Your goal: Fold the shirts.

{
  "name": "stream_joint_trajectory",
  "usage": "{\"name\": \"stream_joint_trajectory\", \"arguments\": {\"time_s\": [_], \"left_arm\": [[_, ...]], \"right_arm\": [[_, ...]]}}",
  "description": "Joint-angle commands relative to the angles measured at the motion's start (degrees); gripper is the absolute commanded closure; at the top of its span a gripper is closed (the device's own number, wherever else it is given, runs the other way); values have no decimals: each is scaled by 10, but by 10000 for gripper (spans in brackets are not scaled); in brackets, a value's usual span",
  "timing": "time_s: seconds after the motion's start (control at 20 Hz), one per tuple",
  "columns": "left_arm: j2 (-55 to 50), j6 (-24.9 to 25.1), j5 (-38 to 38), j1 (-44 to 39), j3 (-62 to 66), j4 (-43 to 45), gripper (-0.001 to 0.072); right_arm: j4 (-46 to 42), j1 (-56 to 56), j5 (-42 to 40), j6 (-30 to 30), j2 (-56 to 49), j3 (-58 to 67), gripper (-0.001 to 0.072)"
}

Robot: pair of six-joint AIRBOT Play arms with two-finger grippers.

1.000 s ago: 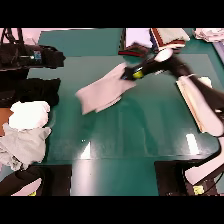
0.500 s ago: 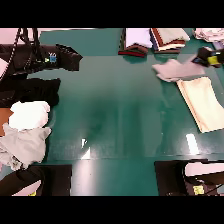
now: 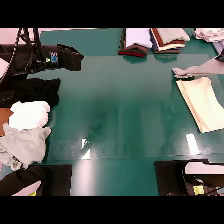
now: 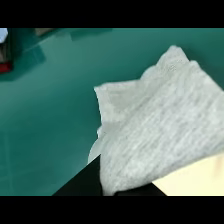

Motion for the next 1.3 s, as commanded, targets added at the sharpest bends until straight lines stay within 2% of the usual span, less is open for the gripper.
{"name": "stream_joint_trajectory", "arguments": {"time_s": [0.0,0.2,0.6,0.95,1.1,1.15,1.2,1.25], "left_arm": [[0,-2,0,0,0,0,686],[0,-2,-7,0,0,0,686],[0,3,-15,0,0,0,686],[0,18,-24,0,0,1,686],[0,18,-26,0,0,1,686],[0,18,-26,0,0,1,686],[0,18,-27,0,0,1,686],[0,18,-29,0,0,1,686]], "right_arm": [[-7,-4,2,0,34,0,698],[-10,-4,40,-5,58,0,698],[-162,-4,132,9,99,-5,698],[-278,-6,143,26,166,-176,698],[-273,-41,147,28,189,-231,694],[-273,-57,150,28,192,-242,615],[-273,-77,150,28,195,-250,385],[-273,-96,149,28,197,-255,191]]}}
